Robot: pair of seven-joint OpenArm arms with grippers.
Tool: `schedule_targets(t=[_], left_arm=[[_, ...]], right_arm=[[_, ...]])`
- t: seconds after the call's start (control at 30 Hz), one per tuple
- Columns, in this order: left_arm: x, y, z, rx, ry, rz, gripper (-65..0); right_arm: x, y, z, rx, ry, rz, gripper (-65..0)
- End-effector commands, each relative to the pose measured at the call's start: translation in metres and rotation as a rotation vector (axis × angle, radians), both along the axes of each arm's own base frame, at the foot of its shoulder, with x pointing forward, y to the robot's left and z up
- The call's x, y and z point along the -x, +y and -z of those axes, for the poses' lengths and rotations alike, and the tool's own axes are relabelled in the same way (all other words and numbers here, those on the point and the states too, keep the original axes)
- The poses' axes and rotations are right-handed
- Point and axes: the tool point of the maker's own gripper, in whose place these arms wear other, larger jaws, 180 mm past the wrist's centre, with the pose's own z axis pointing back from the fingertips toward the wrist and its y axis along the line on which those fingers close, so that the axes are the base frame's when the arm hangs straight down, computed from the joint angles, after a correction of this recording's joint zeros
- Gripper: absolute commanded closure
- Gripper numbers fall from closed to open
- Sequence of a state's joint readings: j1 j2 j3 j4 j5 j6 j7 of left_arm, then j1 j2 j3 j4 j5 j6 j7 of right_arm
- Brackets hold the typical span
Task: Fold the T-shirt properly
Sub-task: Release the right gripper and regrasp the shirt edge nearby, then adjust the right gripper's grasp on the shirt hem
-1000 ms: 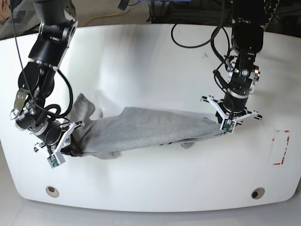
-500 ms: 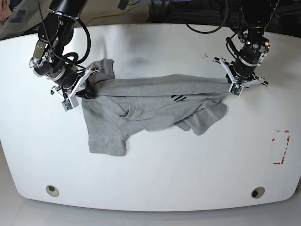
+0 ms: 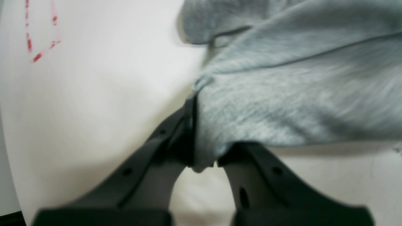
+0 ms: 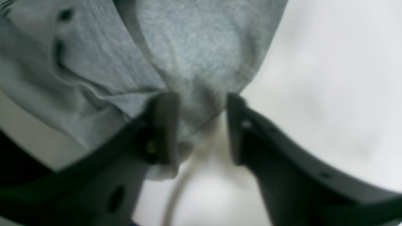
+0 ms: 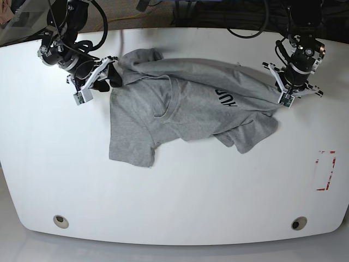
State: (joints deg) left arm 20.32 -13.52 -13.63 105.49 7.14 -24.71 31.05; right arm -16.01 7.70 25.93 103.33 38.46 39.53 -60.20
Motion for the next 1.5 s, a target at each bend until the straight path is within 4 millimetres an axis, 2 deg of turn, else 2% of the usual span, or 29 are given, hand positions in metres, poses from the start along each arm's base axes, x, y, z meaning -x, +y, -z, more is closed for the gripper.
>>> schedule_targets(t=[0.0,0.13,0.23,0.33,0.57,0.8,1.0,1.27,1.33,1.47], left_arm=[[-0.005,0.001,-0.009,-0.005,-0.032,0.006,-0.6],[-0.005,0.001,-0.009,-0.005,-0.032,0.006,-0.6],[-0.005,0.001,-0.009,-0.005,-0.032,0.006,-0.6],[-0.003,0.002,-0.005,-0.002,-0.02,0.001,-0.6],[-0.001,0.005,0.005,0.004,0.005,-0.01,-0.6],[0.0,0.005,0.008,0.007,0.011,-0.013,-0.4],[-0.001,0.004,0.006,0.007,0.006,-0.012,-0.4],[-0.006,0.004,0.003,0.008,-0.006,-0.013,-0.3],[-0.007,0.004,0.002,0.008,-0.009,-0.013,-0.1],[-0.008,0.005,0.001,0.008,-0.013,-0.015,-0.1]], right_arm=[[-0.014,0.005,-0.027,-0.081,-0.098,-0.013,-33.0],[-0.019,0.012,-0.041,-0.174,-0.129,-0.03,-33.6],[-0.032,0.021,-0.052,-0.212,-0.163,-0.055,-33.6],[-0.043,0.042,-0.049,-0.242,-0.143,-0.11,-33.6],[-0.061,0.083,-0.02,-0.337,-0.033,-0.194,-33.6],[-0.082,0.112,-0.018,-0.406,-0.012,-0.23,-33.6],[-0.093,0.114,-0.011,-0.426,0.034,-0.2,-33.6],[-0.095,0.14,-0.005,-0.442,0.045,-0.251,-33.5],[-0.097,0.134,-0.002,-0.408,0.05,-0.233,-33.5],[-0.106,0.128,-0.02,-0.377,-0.005,-0.208,-33.5]])
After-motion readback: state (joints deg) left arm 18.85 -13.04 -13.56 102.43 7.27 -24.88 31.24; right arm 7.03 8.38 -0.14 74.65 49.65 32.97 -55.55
